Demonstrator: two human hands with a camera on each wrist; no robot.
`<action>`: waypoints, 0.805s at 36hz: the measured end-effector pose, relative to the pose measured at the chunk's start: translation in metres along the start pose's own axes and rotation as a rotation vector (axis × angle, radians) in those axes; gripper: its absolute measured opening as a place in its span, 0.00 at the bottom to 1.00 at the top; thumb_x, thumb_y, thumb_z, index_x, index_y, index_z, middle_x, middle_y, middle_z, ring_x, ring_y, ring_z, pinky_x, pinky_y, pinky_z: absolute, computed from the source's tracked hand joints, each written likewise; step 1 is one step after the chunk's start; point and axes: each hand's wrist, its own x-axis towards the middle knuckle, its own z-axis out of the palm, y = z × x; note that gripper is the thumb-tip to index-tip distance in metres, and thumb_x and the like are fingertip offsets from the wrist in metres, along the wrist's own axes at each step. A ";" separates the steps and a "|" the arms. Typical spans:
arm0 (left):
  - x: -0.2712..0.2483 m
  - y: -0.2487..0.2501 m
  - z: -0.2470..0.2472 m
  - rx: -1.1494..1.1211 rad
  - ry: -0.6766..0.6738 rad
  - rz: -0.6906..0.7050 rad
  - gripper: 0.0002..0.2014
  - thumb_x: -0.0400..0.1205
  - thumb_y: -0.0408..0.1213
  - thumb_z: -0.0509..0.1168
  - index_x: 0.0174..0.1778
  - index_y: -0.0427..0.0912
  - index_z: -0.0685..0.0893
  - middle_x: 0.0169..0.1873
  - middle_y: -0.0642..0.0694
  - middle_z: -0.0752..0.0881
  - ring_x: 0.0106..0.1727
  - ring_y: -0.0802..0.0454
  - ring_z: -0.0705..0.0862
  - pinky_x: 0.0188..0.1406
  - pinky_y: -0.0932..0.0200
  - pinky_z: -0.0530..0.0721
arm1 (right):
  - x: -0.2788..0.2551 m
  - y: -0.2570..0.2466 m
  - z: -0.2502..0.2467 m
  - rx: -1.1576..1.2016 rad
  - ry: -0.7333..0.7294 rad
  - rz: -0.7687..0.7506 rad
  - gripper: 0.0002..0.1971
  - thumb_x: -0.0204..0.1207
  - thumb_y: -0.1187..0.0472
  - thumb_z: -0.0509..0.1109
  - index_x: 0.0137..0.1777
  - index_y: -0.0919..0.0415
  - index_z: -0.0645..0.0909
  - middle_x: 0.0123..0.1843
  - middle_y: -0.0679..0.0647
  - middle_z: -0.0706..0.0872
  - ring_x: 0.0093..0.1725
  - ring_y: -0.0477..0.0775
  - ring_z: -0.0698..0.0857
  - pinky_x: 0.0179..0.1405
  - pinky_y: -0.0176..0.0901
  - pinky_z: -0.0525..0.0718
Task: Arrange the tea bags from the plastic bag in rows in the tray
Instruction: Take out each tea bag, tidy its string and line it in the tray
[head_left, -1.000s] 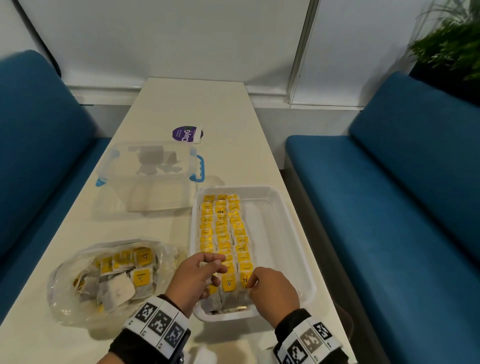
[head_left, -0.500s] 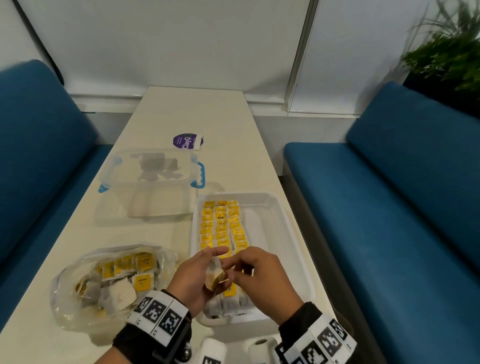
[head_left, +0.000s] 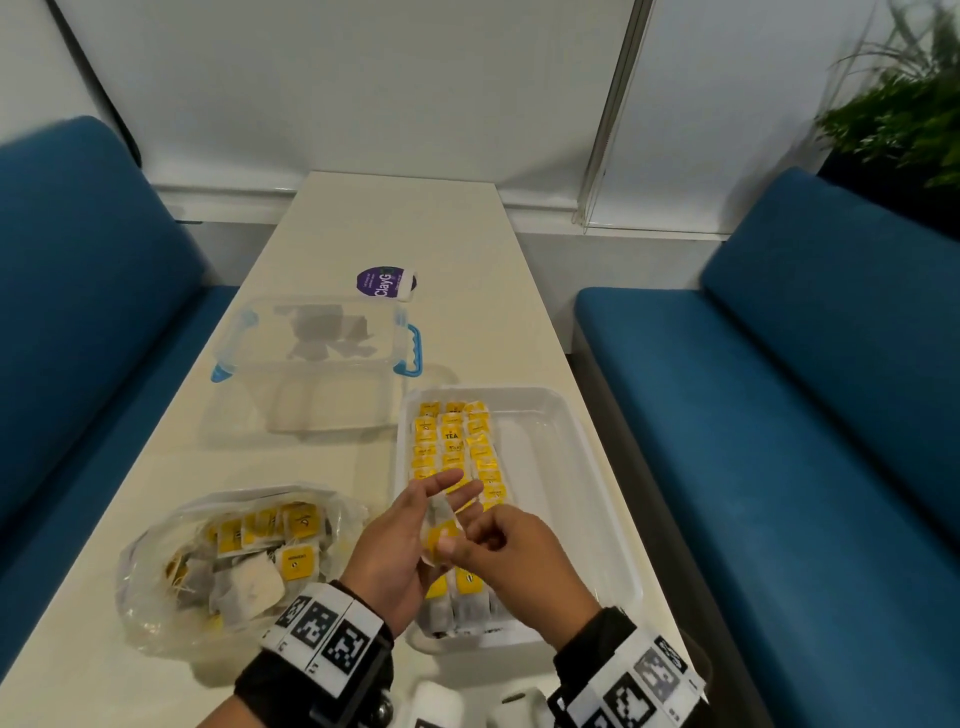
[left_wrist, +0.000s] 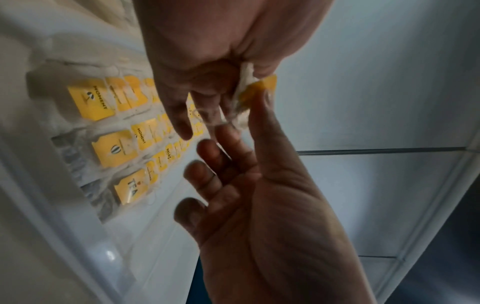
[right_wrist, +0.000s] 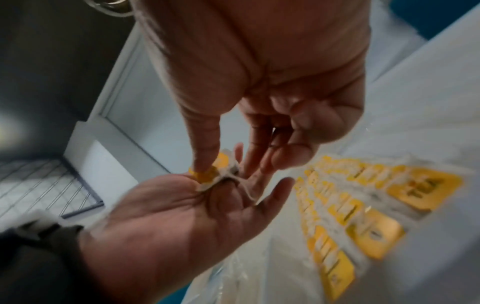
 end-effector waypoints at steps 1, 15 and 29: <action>0.001 -0.001 0.000 0.003 -0.007 0.019 0.21 0.87 0.48 0.46 0.60 0.41 0.81 0.57 0.43 0.88 0.61 0.44 0.85 0.57 0.45 0.82 | 0.000 -0.002 0.000 0.031 -0.048 0.010 0.14 0.70 0.55 0.77 0.33 0.57 0.76 0.29 0.47 0.76 0.26 0.39 0.72 0.31 0.31 0.73; 0.004 -0.001 -0.010 0.387 0.018 0.123 0.11 0.83 0.29 0.58 0.54 0.48 0.82 0.56 0.50 0.86 0.53 0.52 0.85 0.51 0.55 0.78 | 0.020 -0.015 -0.042 -0.206 0.243 -0.213 0.09 0.74 0.57 0.73 0.35 0.51 0.77 0.36 0.46 0.84 0.39 0.41 0.80 0.40 0.28 0.76; 0.004 0.005 -0.002 0.581 0.013 0.291 0.10 0.73 0.25 0.71 0.45 0.43 0.84 0.38 0.45 0.88 0.37 0.54 0.85 0.33 0.71 0.81 | 0.033 -0.020 -0.031 0.153 -0.003 -0.094 0.06 0.74 0.68 0.72 0.39 0.61 0.78 0.32 0.56 0.81 0.26 0.41 0.78 0.25 0.29 0.76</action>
